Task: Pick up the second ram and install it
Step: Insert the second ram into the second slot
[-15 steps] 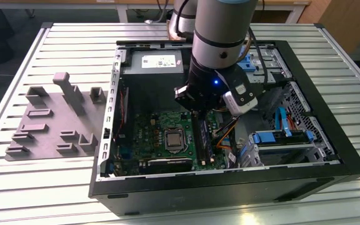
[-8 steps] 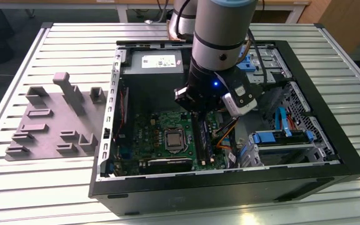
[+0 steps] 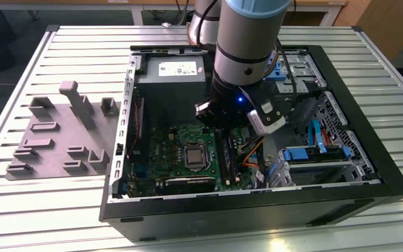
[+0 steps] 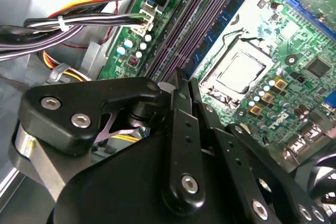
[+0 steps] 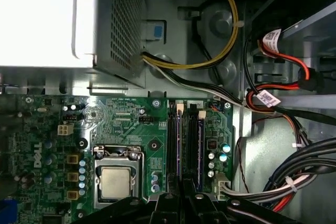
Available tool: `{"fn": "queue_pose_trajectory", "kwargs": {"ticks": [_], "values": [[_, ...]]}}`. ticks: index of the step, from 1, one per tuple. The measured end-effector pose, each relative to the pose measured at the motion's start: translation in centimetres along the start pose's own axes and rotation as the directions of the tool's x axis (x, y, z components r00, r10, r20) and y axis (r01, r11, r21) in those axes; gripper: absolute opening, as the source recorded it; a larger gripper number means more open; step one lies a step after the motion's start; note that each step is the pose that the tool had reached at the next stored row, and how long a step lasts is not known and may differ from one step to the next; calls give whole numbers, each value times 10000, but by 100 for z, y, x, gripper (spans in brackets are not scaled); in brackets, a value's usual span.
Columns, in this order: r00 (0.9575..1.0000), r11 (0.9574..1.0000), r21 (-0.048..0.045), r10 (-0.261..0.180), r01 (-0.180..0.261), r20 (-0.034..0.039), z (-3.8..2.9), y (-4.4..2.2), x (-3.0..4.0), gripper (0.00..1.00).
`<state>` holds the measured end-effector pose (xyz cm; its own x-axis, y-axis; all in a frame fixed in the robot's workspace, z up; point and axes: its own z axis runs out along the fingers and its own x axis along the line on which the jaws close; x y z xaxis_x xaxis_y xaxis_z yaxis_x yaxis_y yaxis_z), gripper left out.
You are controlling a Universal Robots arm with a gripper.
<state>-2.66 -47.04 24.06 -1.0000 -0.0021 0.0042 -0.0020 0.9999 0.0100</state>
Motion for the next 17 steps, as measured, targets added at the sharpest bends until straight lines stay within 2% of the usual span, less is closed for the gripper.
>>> {"fn": "queue_pose_trajectory", "kwargs": {"ticks": [3, 8, 12, 17], "values": [[10000, 10000, 1, 7, -7, 0, 44, -1, 0, 14], [10000, 10000, -1, 8, -8, 1, 51, -1, 0, 14], [10000, 10000, 1, 85, -85, 1, 105, -2, 1, 14], [10000, 10000, 1, 81, -81, 0, 133, -25, 1, 14]]}}
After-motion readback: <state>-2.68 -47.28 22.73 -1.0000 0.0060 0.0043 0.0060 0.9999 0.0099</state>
